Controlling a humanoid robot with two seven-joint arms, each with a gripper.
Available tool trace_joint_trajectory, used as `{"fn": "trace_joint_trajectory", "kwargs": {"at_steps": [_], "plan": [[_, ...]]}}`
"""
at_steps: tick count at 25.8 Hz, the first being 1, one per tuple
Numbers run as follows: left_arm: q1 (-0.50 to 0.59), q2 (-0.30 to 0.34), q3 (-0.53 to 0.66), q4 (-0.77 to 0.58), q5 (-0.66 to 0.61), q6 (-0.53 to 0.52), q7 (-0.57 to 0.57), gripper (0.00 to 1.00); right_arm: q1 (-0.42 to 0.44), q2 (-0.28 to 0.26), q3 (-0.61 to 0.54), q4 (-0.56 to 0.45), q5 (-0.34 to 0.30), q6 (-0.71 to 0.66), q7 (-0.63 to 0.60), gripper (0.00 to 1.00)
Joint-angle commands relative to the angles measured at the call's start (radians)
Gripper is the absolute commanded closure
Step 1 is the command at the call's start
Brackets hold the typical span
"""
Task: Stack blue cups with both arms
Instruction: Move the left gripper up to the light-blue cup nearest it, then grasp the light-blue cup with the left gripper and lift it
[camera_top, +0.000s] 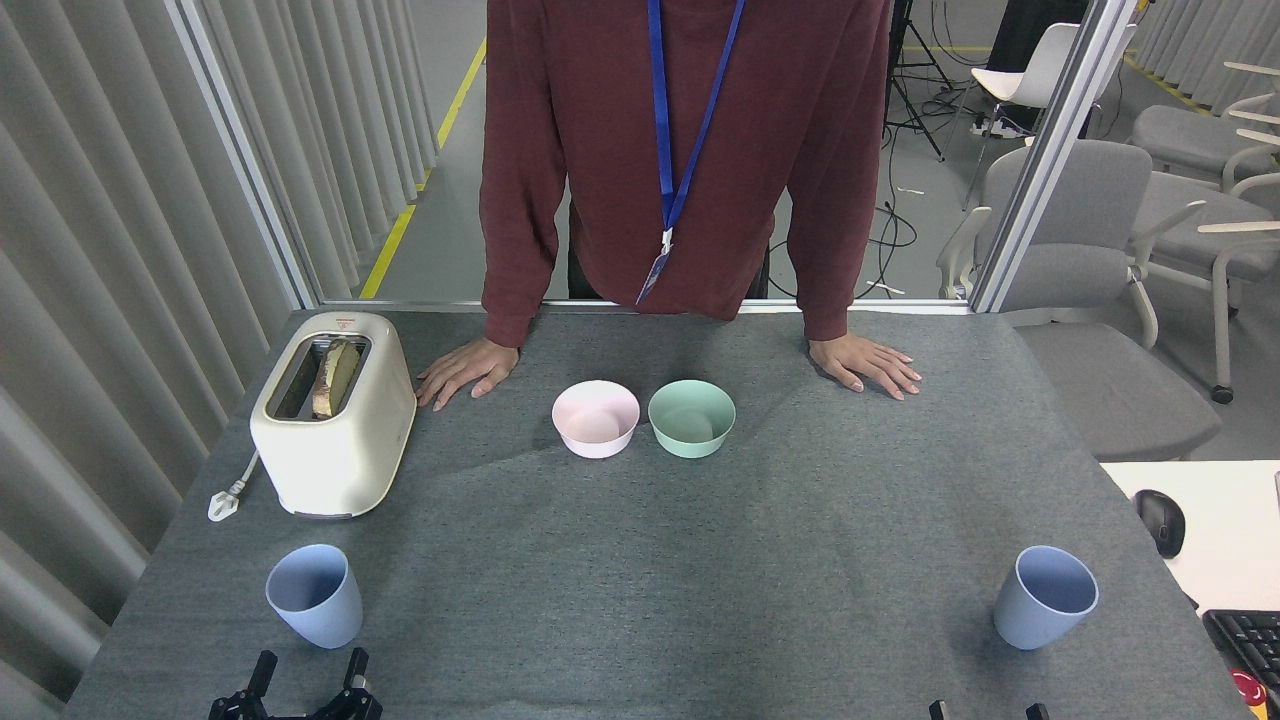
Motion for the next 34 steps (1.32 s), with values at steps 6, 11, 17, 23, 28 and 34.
{"fn": "trace_joint_trajectory", "kwargs": {"at_steps": [6,11,17,23,28,34], "plan": [[-0.079,-0.001,0.0,0.078,-0.001,0.003,0.0,0.0,0.0,-0.001,0.001,0.0,0.0,0.002,0.0,0.0],[-0.137,0.002,-0.001,0.14,-0.001,0.001,0.0,0.0,-0.002,-0.001,0.001,0.0,0.001,0.002,0.0,0.0],[-0.195,0.004,-0.003,0.198,-0.002,0.0,0.0,0.0,-0.002,-0.001,0.001,0.0,0.001,0.002,0.0,0.0],[-0.234,0.004,-0.014,0.233,-0.002,-0.005,0.0,0.0,-0.002,-0.001,0.001,0.0,0.001,0.002,0.0,0.0],[-0.235,0.004,-0.043,0.229,-0.011,-0.01,0.01,0.34,-0.003,-0.001,0.003,0.0,0.001,0.002,0.0,0.0],[-0.235,0.004,-0.047,0.223,-0.02,-0.017,0.01,0.55,-0.003,-0.002,0.004,0.0,0.001,0.006,0.0,0.0]]}}
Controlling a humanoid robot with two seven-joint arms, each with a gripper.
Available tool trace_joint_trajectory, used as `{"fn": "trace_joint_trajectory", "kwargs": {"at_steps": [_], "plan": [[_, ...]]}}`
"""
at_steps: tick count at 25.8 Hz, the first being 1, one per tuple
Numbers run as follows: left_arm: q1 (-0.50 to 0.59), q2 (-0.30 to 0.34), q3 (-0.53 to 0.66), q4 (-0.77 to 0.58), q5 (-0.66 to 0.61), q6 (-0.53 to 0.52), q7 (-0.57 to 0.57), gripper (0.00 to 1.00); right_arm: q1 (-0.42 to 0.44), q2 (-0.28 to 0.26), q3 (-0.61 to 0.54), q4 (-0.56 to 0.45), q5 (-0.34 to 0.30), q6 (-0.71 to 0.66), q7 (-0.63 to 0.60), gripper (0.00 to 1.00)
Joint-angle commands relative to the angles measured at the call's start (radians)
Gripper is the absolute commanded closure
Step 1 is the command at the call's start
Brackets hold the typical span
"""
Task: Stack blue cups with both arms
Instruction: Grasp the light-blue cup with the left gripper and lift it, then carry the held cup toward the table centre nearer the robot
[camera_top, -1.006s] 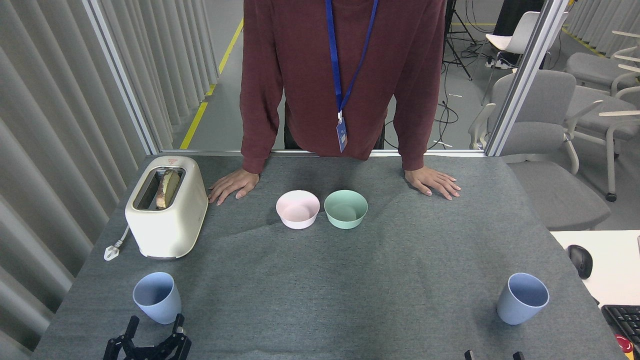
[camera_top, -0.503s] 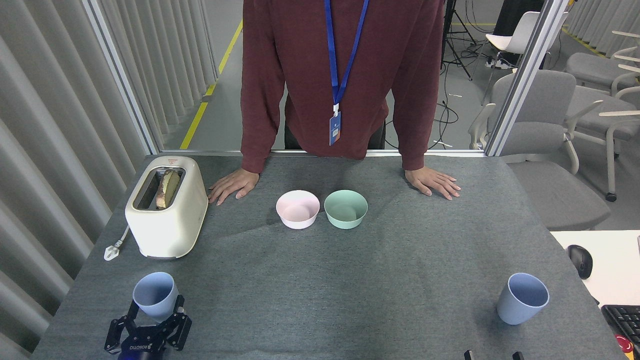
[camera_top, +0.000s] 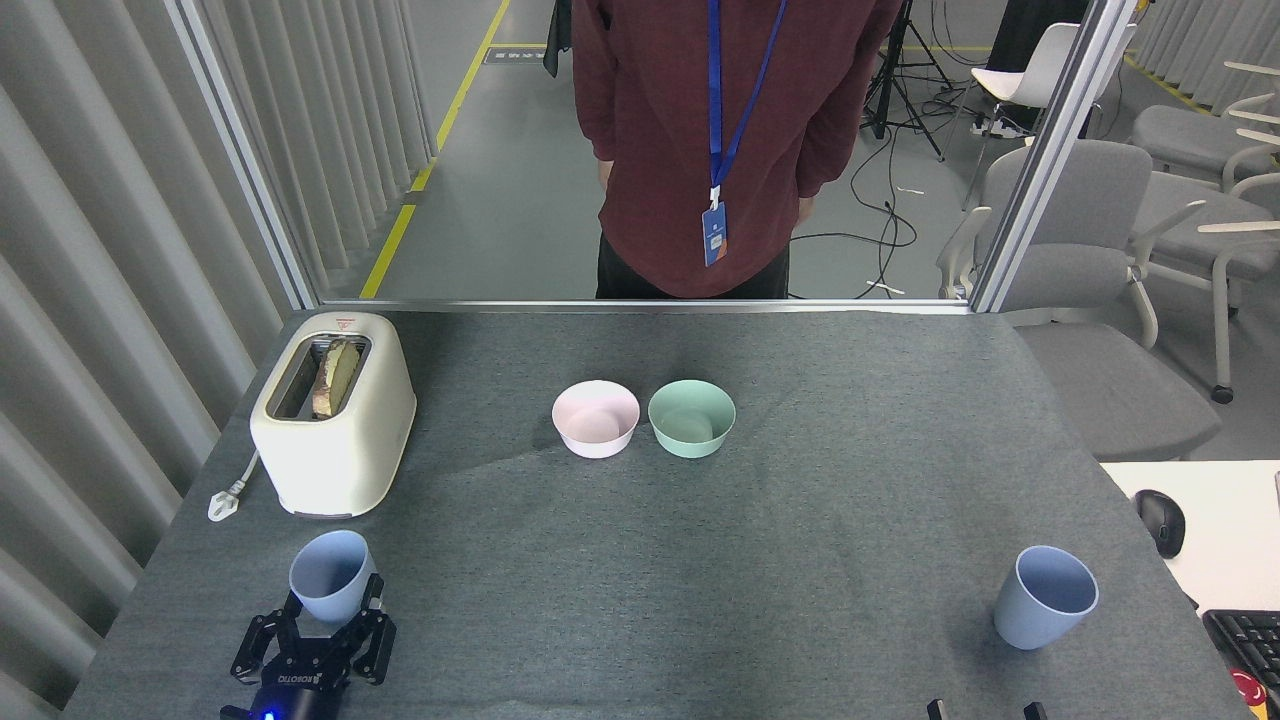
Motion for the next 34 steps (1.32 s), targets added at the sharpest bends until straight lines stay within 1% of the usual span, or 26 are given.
{"fn": "trace_joint_trajectory", "kwargs": {"at_steps": [1,3,6,9,11,14,16,20,22,26,31,34], "plan": [[0.003,0.0,-0.002,-0.011,-0.001,-0.009,0.001,0.55,0.0,-0.001,0.0,0.0,0.0,0.001,0.0,0.0],[0.02,-0.003,-0.002,-0.086,0.001,-0.046,-0.003,0.55,0.0,-0.001,0.01,0.0,0.0,0.001,0.0,0.0],[0.087,-0.008,-0.013,-0.19,-0.002,-0.092,-0.011,0.55,0.0,0.0,0.02,0.0,0.0,0.003,0.0,0.0],[0.107,0.0,-0.133,-0.259,-0.004,-0.132,-0.011,0.55,-0.011,0.0,0.022,0.0,0.0,0.003,0.0,0.0],[0.13,0.003,-0.2,-0.313,-0.009,-0.176,-0.011,0.55,-0.017,-0.004,0.022,0.0,0.0,0.003,0.0,0.0],[0.135,-0.006,-0.231,-0.359,-0.062,-0.264,-0.011,0.55,-0.019,-0.009,0.02,0.0,0.0,0.003,0.0,0.0],[0.13,-0.029,-0.266,-0.36,-0.105,-0.288,-0.011,0.55,-0.017,-0.01,0.02,0.0,0.003,0.003,0.0,0.0],[0.109,-0.089,-0.344,-0.347,-0.176,-0.291,-0.011,0.54,-0.017,-0.012,0.02,-0.002,0.003,0.003,0.0,0.0],[0.094,-0.123,-0.381,-0.302,-0.226,-0.29,-0.011,0.54,-0.019,-0.012,0.02,-0.002,0.003,0.003,0.0,0.0],[0.055,-0.195,-0.386,-0.23,-0.265,-0.29,-0.011,0.53,-0.017,-0.012,0.02,-0.008,0.003,0.003,0.0,0.0],[0.02,-0.241,-0.386,-0.159,-0.28,-0.282,-0.005,0.53,-0.015,-0.012,0.019,-0.008,0.003,0.003,0.0,0.0],[0.003,-0.251,-0.386,-0.11,-0.286,-0.264,0.001,0.53,-0.017,-0.012,0.019,-0.008,0.003,0.003,0.0,0.0]]}}
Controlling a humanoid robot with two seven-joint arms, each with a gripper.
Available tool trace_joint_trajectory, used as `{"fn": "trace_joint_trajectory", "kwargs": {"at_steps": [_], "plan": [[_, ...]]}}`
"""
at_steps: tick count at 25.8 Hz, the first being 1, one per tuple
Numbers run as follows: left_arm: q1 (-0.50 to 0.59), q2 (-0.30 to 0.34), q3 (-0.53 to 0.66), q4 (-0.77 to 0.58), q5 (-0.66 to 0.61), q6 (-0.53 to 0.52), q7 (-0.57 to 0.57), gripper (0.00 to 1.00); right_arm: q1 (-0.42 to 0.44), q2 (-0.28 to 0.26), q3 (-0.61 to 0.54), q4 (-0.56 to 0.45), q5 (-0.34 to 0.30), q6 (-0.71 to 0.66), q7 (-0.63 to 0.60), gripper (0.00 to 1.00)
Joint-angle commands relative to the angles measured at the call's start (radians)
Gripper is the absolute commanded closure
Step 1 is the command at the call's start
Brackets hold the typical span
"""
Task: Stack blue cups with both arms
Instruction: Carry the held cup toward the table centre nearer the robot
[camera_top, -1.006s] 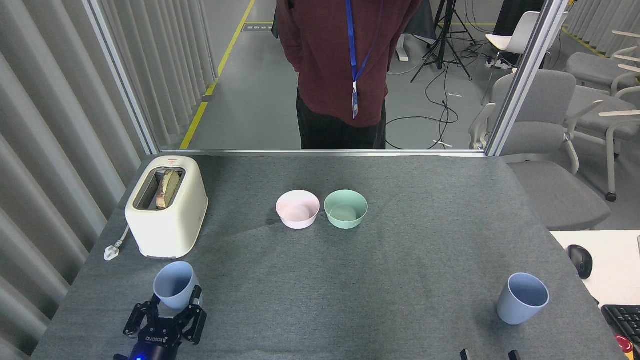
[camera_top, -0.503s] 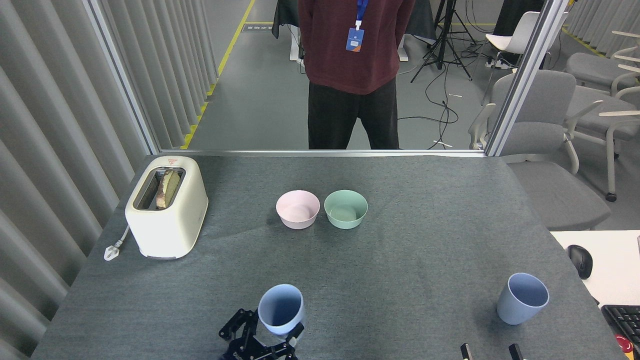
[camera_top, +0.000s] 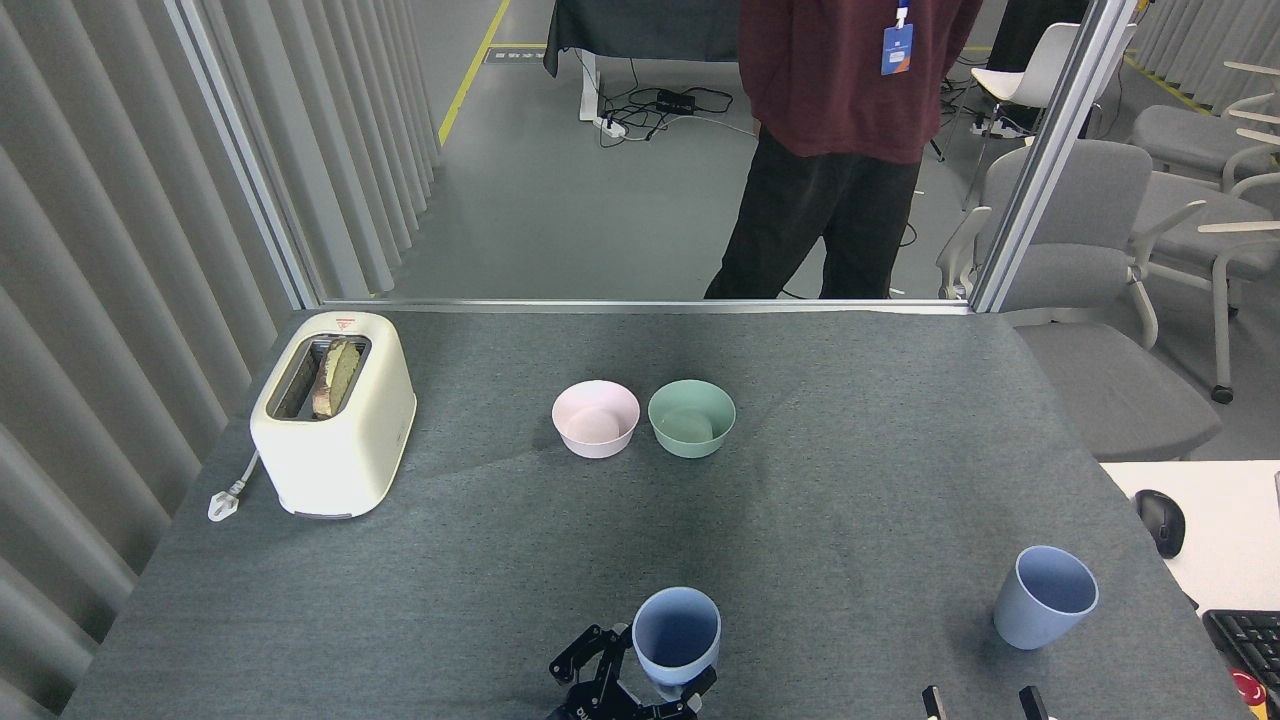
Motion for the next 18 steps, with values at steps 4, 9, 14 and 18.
{"fn": "trace_joint_trajectory", "kwargs": {"at_steps": [4,9,14,18], "plan": [[-0.043,-0.025,0.0,0.112,-0.007,0.069,0.015,0.53,-0.004,0.0,0.0,0.0,0.001,0.0,0.0,0.0],[-0.041,-0.009,0.005,0.107,-0.002,0.07,0.029,0.49,-0.003,0.0,0.0,0.0,0.0,0.0,0.0,0.0],[-0.032,-0.006,0.009,0.093,-0.001,0.067,0.051,0.23,-0.006,0.0,0.0,-0.002,0.0,0.0,0.0,0.0],[-0.032,-0.006,0.009,0.078,0.001,0.059,0.052,0.05,-0.01,0.0,-0.002,-0.002,0.0,0.0,0.0,0.0]]}}
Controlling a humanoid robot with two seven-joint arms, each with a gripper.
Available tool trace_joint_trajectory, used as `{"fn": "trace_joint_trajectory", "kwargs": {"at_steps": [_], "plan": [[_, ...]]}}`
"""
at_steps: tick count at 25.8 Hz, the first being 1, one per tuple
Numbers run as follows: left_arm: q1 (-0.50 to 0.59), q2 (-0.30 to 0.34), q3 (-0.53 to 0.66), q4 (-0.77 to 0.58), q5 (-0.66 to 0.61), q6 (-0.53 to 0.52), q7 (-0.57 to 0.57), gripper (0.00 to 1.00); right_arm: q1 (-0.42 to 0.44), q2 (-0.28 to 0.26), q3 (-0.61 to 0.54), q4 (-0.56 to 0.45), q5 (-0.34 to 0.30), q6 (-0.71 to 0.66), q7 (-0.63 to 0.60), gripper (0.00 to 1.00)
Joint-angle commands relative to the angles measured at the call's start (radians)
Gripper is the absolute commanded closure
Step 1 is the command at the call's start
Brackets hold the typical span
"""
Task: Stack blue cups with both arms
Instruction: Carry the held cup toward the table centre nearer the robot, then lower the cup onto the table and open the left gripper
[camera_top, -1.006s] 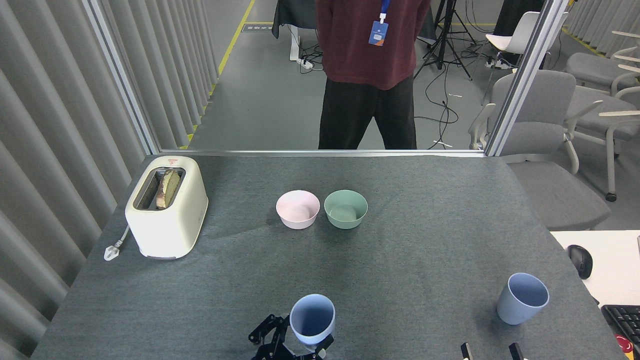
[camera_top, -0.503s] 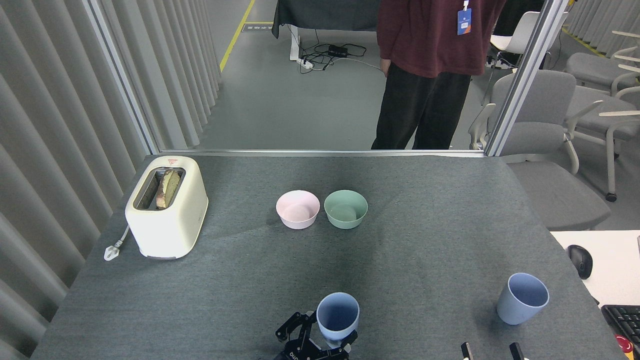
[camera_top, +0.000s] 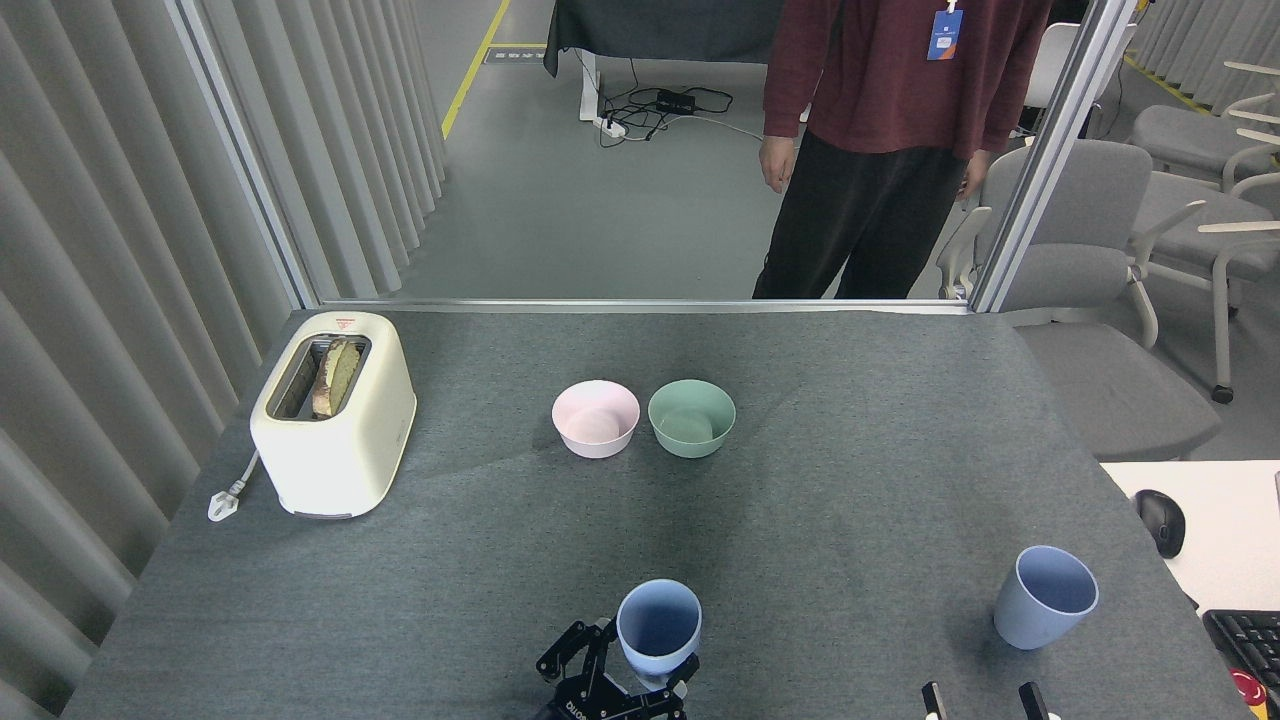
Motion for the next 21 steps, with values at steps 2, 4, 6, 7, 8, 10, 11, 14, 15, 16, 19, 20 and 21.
{"fn": "trace_joint_trajectory", "kwargs": {"at_steps": [2,4,6,7,8,10,11,14,15,16,19,20,21], "plan": [[0.003,0.002,0.001,-0.013,0.001,-0.009,0.005,0.05,-0.004,0.0,-0.001,0.0,-0.001,0.0,0.001,0.0],[0.003,0.002,0.001,-0.014,0.003,-0.009,0.013,0.01,-0.004,0.0,-0.001,0.0,-0.001,0.0,0.001,0.0],[0.003,0.002,0.001,-0.019,0.003,-0.009,0.018,0.01,-0.004,0.0,-0.001,0.0,-0.001,0.0,0.001,0.0],[0.004,0.002,0.001,-0.02,0.003,-0.009,0.018,0.01,-0.005,0.0,-0.001,0.0,0.001,0.0,0.001,0.0],[0.004,0.003,0.001,-0.02,0.003,-0.009,0.018,0.01,-0.005,0.0,-0.001,0.0,-0.001,0.0,0.001,0.0],[0.006,0.003,0.001,-0.025,0.003,-0.011,0.018,0.0,-0.005,0.0,0.001,0.0,-0.001,0.0,0.001,0.0],[0.006,0.003,0.001,-0.028,0.003,-0.011,0.019,0.0,-0.005,0.0,0.001,0.0,0.001,0.0,0.001,0.0],[0.006,0.006,0.002,-0.042,0.003,-0.015,0.019,0.0,-0.015,0.0,0.001,0.0,0.001,0.0,0.001,0.0],[0.007,0.014,0.002,-0.048,0.004,-0.017,0.018,0.0,-0.015,0.0,0.001,0.001,0.001,0.0,0.001,0.0],[0.007,0.019,0.002,-0.057,0.006,-0.017,0.019,0.01,-0.016,0.0,0.001,0.0,0.002,0.0,0.002,0.0],[0.012,0.02,0.002,-0.071,0.006,-0.018,0.018,0.0,-0.018,0.0,0.001,0.0,0.01,0.0,0.002,0.0],[0.021,0.02,0.005,-0.074,0.006,-0.018,0.019,0.0,-0.018,0.0,0.001,0.0,0.01,0.0,0.002,0.0],[0.027,0.022,0.007,-0.079,0.006,-0.02,0.019,0.01,-0.022,0.0,0.002,0.001,0.01,0.0,0.002,0.0]]}}
